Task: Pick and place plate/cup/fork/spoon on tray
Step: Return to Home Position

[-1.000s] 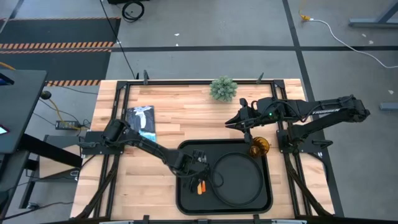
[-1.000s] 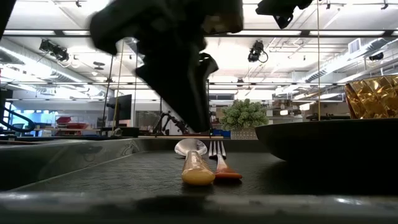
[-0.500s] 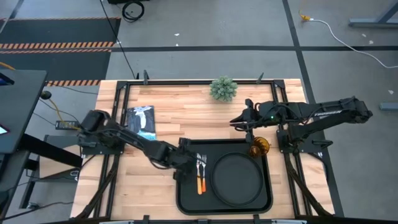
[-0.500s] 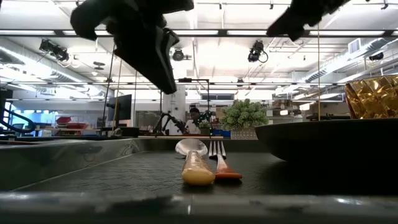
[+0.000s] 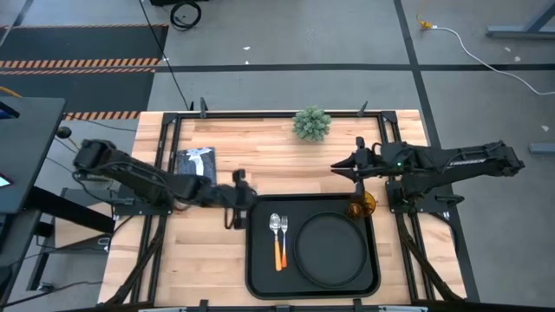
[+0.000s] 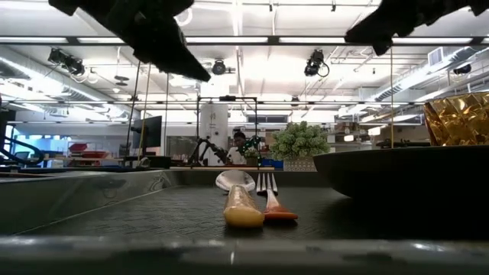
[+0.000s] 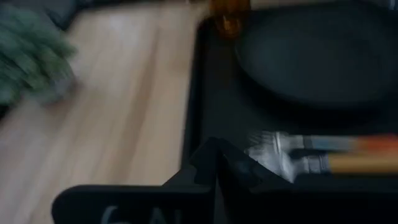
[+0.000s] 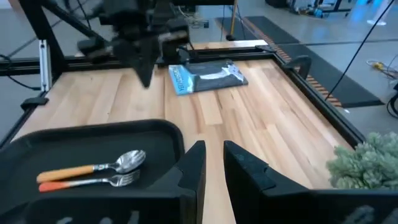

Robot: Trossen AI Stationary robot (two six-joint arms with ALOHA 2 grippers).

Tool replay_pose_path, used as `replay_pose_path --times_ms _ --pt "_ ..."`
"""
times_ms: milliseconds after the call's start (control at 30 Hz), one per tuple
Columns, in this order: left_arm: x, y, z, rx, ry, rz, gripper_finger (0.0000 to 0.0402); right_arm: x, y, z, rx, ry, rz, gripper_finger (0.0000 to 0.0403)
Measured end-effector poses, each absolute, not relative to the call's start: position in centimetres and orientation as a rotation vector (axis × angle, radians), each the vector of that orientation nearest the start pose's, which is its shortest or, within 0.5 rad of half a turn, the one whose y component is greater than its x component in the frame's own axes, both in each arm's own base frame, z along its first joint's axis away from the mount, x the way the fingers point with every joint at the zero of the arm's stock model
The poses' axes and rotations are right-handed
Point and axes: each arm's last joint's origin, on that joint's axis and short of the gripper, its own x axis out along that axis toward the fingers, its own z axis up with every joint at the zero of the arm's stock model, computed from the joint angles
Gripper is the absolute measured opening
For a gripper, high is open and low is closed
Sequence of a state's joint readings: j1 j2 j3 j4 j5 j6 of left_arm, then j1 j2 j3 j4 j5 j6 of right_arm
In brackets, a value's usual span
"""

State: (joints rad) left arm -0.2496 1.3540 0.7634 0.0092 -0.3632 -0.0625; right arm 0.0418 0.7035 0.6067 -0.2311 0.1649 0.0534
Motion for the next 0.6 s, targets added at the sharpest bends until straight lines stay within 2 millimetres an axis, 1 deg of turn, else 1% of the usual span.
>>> replay_pose_path --times_ms 33,200,267,333,600 --pt "27.0 -5.5 22.6 0.102 0.511 0.136 0.0016 15.6 0.2 27.8 0.022 0.318 -0.13 0.0064" --pt "24.1 -3.6 23.8 0.069 0.398 0.18 0.0016 14.1 0.1 27.4 0.028 0.259 -0.128 0.0064" --pt "22.8 -3.1 24.2 0.059 0.35 0.189 0.0016 13.5 0.1 27.5 0.021 0.217 -0.126 0.0064" --pt "21.7 -2.6 24.6 0.044 0.292 0.204 0.0016 12.9 0.0 26.9 -0.002 0.219 -0.126 0.0064" --pt "16.9 -0.9 24.3 0.018 0.143 0.283 0.0016 10.2 -0.2 26.8 -0.013 0.087 -0.133 0.0064"
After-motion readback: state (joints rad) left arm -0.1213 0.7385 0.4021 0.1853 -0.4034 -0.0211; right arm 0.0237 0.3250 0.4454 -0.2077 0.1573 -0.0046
